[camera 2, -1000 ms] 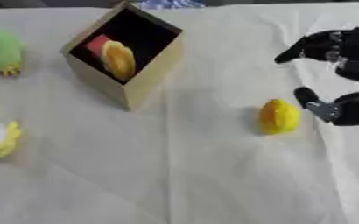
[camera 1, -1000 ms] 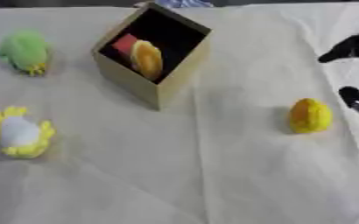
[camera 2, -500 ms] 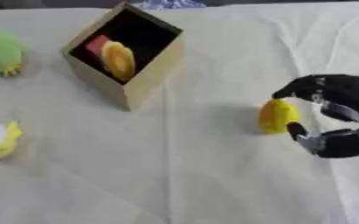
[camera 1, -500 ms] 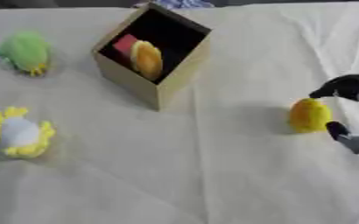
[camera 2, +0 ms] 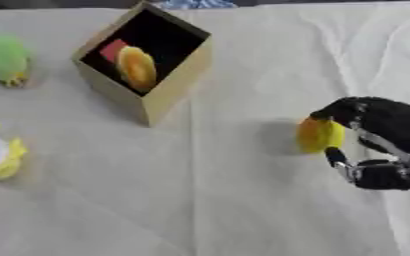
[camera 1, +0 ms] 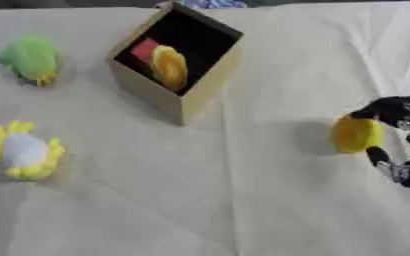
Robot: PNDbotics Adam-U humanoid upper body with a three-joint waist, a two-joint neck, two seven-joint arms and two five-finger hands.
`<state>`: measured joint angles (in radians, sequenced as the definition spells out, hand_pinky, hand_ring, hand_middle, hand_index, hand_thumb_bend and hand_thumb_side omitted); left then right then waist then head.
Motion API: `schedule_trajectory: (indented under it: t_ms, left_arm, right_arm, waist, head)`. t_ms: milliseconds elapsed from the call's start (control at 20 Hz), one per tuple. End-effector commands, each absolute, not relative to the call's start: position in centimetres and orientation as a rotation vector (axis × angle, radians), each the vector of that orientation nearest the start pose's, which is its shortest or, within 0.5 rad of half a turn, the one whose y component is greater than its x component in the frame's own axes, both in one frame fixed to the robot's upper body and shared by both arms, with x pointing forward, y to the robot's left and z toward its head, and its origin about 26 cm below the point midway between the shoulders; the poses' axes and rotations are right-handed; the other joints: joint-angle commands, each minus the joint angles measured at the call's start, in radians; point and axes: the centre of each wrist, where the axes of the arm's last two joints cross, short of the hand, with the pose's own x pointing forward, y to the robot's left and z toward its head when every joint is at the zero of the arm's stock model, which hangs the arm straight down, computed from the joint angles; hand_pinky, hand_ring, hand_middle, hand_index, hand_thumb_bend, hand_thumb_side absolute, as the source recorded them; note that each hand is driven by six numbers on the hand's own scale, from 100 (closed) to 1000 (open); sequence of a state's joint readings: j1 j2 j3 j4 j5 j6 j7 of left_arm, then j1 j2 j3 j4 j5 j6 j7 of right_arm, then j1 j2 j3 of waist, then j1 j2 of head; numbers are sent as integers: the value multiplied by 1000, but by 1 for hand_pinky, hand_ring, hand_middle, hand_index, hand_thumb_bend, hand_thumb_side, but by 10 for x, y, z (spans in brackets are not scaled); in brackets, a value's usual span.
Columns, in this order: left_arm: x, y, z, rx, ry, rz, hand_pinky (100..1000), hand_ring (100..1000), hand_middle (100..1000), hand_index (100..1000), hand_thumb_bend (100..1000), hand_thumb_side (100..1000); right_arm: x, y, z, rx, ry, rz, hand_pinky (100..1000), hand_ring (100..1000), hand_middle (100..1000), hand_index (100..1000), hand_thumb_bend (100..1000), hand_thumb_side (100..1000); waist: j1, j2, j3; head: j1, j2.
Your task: Pick up objects on the table and place them in the box.
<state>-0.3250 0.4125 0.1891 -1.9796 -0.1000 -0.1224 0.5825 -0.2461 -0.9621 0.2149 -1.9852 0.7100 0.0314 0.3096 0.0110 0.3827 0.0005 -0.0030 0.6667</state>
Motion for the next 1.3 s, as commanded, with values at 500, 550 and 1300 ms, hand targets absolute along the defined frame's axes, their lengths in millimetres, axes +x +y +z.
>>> schedule_trajectory:
  t_ms: [500, 550, 1300]
  left_arm:
    - [295, 317, 239, 759, -2542, 316, 717, 640, 607, 759, 386, 506]
    - [295, 317, 239, 758, -2542, 315, 717, 640, 607, 759, 386, 506]
    - [295, 316, 239, 745, -2542, 316, 716, 641, 608, 759, 384, 507]
  right_arm:
    - [284, -315, 233, -1216, -1564, 1592, 897, 925, 831, 931, 100, 177]
    - [284, -314, 233, -1205, -1550, 1600, 899, 925, 831, 931, 100, 203]
    - [297, -310, 236, -1134, -1409, 1652, 901, 945, 844, 940, 100, 357]
  waist:
    - [-3, -18, -3]
    - [-3, -18, -1]
    - [-6, -16, 24]
  head:
    - [-3, -17]
    - [-5, -18]
    - [-17, -26]
